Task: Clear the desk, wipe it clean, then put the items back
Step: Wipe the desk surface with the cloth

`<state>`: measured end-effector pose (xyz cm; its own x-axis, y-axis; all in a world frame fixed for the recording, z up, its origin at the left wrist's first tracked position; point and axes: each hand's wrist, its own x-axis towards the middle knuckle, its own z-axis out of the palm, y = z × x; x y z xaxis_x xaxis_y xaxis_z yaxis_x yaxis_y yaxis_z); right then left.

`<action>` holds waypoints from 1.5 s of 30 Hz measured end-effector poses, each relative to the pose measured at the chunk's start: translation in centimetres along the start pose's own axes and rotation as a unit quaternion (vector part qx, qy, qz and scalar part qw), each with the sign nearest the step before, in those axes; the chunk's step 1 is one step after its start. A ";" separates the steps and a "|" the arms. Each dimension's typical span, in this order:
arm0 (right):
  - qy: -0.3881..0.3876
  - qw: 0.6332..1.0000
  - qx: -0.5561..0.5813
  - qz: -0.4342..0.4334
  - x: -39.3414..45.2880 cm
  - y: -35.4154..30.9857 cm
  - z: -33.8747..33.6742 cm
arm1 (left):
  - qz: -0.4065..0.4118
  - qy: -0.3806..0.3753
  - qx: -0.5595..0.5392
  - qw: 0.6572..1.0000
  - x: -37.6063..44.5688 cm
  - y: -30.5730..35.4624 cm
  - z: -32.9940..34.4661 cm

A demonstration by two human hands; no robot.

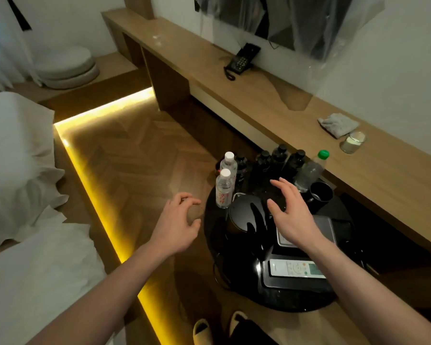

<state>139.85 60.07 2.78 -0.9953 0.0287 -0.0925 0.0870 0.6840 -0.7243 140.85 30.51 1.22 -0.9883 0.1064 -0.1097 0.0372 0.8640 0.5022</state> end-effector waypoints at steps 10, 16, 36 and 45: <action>-0.072 0.994 -0.042 -0.070 5.3 -7.5 -0.8 | 0.002 0.028 0.023 0.999 3.8 -2.1 -6.5; -0.114 0.988 -0.066 -0.086 8.0 -10.3 -0.1 | -0.003 0.042 0.047 0.998 6.3 -4.3 -9.2; -0.108 0.989 -0.098 -0.035 21.4 -29.2 13.0 | 0.081 0.025 0.064 0.994 23.1 -21.8 -25.4; -0.140 0.984 -0.106 0.016 25.7 -31.4 15.9 | 0.101 -0.012 0.056 0.993 27.6 -25.1 -26.9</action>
<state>112.26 27.74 12.31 -0.9391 -0.1291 -0.3186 0.0772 0.8240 -0.5614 108.62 -1.46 8.72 -0.9552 0.2933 -0.0384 0.2514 0.8734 0.4171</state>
